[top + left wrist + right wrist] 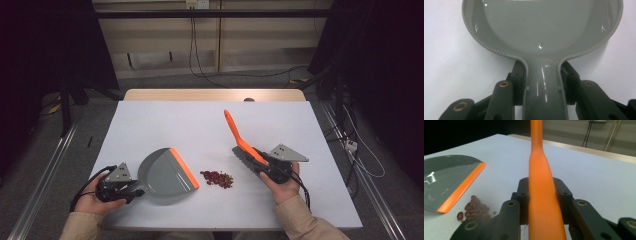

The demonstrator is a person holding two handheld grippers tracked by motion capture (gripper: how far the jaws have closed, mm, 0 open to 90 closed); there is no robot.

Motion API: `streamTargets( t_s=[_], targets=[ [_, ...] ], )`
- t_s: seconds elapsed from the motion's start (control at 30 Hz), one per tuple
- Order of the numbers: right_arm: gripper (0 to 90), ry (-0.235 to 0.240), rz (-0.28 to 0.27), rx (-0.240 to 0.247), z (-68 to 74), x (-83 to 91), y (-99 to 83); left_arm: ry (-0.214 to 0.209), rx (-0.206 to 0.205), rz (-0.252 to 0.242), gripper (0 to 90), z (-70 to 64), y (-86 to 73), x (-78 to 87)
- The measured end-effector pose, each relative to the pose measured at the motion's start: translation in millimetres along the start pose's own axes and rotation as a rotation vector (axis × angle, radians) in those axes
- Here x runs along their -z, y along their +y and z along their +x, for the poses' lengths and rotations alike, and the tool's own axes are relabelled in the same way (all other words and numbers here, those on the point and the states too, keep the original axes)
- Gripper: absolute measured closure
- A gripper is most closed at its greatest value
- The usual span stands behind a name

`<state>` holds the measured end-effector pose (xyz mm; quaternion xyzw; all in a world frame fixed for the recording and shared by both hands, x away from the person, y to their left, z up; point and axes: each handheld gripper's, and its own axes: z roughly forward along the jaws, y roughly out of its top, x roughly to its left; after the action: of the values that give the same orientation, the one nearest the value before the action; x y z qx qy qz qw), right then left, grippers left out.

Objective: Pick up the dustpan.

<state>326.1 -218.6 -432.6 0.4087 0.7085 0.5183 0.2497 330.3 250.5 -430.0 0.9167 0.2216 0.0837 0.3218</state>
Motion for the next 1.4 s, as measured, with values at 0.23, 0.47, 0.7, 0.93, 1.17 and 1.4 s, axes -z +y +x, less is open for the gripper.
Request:
streamTargets(
  t_s=[0.23,0.47,0.7,0.93,1.17,1.4],
  targets=[
    [71.0,-0.045,0.052,0.021,10.4,-12.6,-5.1,-0.083,-0.058,0.007,63.4,-12.9,8.7,-4.9],
    [71.1,-0.091,0.087,0.097,26.7,-21.0,-9.7,-0.104,-0.059,0.009,63.4,-18.9,16.6,-11.1],
    [70.8,-0.092,0.093,0.103,41.7,-22.2,-11.9,-0.121,-0.050,0.008,63.3,-22.7,22.3,-15.2],
    [70.5,-0.101,0.096,0.091,49.2,-23.2,-13.2,-0.141,-0.043,0.020,63.3,-26.5,27.7,-17.5],
    [70.1,-0.106,0.091,0.080,53.7,-24.5,-14.3,-0.147,-0.035,0.021,63.3,-29.9,33.0,-19.6],
    [69.6,-0.113,0.085,0.057,59.8,-25.6,-16.1,-0.151,-0.027,0.027,63.3,-32.1,36.3,-22.7]
  ],
)
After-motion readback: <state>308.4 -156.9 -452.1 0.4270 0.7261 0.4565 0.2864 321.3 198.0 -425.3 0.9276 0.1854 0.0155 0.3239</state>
